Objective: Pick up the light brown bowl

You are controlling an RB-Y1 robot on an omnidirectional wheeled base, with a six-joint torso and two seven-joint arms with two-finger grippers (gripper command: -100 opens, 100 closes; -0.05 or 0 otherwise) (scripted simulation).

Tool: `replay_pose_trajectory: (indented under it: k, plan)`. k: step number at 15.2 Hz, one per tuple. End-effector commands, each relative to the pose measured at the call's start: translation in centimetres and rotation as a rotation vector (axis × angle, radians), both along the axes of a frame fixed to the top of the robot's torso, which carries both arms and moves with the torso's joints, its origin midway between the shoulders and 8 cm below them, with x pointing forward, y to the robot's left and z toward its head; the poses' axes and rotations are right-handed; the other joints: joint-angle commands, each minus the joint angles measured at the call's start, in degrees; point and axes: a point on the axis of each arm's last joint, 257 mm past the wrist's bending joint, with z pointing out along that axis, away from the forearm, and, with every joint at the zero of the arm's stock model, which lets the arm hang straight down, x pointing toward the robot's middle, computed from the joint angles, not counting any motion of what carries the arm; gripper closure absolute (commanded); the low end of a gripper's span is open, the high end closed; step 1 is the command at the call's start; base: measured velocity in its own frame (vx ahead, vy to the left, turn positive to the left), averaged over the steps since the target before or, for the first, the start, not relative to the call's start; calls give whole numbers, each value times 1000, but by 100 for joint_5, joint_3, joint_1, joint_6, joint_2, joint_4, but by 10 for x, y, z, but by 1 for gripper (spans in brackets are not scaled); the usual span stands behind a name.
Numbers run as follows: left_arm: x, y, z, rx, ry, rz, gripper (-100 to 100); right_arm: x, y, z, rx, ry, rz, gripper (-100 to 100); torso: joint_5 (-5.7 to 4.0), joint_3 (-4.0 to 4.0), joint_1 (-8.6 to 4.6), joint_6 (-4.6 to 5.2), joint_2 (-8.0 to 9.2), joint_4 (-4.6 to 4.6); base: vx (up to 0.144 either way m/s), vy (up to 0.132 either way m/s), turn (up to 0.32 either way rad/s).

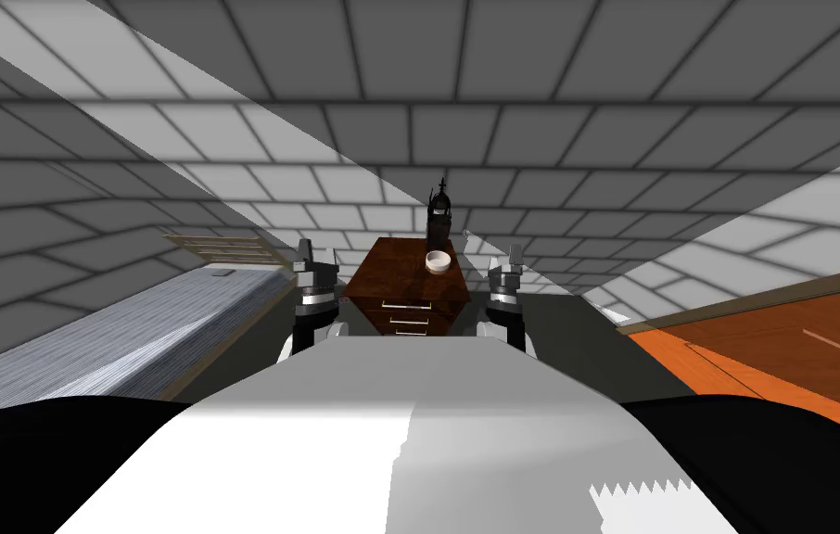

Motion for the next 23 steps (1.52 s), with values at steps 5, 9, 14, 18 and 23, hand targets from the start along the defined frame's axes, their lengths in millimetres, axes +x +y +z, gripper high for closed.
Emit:
replay_pose_trajectory:
  k: [5,9,14,18,23]
  plan:
    - [0,0,0,0,0,0,0,6,8,-10,-109,37,55,-100,0,2,-1,-1,3,1,-7,4,56]
    - [0,0,0,0,0,0,0,11,11,-21,-179,69,89,-100,0,2,0,-1,4,1,-12,8,91]
    - [0,0,0,0,0,0,0,17,13,-36,-269,110,130,-100,0,3,1,-2,5,1,-12,9,90]
    - [0,0,0,0,0,0,0,20,14,-44,-345,138,162,-100,0,3,1,-2,5,1,-13,11,98]
    - [0,0,0,0,0,0,0,26,10,-63,-434,188,197,-100,1,2,2,0,3,1,-11,12,99]
